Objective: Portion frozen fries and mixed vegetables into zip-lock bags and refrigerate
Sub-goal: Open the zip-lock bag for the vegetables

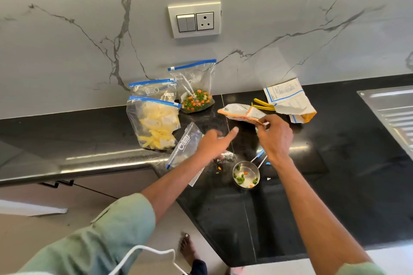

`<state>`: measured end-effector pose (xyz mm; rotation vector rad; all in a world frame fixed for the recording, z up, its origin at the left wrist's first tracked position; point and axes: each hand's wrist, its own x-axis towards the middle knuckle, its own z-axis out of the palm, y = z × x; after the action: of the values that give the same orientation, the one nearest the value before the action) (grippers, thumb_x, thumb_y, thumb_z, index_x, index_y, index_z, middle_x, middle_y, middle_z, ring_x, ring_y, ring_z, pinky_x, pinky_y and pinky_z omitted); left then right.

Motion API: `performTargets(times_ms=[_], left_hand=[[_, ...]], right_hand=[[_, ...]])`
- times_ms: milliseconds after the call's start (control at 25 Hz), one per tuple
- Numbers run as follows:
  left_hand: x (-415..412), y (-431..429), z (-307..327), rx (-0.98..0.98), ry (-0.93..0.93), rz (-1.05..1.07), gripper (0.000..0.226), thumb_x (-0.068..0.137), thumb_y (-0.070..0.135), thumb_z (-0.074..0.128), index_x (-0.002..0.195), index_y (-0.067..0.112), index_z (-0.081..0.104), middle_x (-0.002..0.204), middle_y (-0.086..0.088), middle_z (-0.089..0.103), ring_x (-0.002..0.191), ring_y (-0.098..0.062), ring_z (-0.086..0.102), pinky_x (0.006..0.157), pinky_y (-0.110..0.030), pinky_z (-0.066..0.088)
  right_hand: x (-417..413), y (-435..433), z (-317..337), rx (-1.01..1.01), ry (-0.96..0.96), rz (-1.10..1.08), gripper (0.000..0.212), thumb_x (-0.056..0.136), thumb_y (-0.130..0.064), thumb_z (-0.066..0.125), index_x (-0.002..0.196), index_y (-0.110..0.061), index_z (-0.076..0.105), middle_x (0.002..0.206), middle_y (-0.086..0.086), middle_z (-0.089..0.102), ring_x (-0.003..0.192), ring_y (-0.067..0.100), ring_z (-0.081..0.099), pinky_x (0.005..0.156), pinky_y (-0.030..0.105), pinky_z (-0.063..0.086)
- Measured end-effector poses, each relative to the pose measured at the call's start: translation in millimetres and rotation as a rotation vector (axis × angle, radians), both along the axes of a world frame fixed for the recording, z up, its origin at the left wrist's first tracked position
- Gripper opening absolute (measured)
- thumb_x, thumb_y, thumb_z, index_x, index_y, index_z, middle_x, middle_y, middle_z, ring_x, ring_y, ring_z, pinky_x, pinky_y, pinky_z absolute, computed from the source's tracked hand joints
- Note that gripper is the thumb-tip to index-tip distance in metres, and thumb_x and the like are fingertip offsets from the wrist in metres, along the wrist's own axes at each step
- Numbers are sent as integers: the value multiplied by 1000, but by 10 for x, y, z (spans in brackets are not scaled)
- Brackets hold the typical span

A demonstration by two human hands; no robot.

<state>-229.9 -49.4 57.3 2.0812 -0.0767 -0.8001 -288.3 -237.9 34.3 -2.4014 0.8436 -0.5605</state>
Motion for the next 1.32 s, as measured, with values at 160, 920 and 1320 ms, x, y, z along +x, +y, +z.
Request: performTargets(times_ms=[160,920,1320], left_hand=[[274,-546,1,-374,460,286,61,95,55,65,123,1,58,114,-21,72,86,-28,73,75,-40,64],[-109,-376,1006,-429,-255,-425,30,109,21,49,104,6,74,95,4,79,90,-14,76,75,-26,58],[-270,-80,-166,-317,-70,-265,27,100,12,64,126,8,70,120,-4,75,111,-14,71,103,-45,55]], right_hand=[[-5,277,98,55,-41,186,20,88,-39,81,100,-23,79,99,-10,76,83,9,68,66,26,46],[-670,-216,-186,1743,-327,481,106,78,-61,81,161,-13,35,161,17,43,148,38,42,120,60,35],[-1268,-537,-93,894,-121,312,58,74,-17,91,127,-10,67,118,-1,78,111,21,74,91,42,63]])
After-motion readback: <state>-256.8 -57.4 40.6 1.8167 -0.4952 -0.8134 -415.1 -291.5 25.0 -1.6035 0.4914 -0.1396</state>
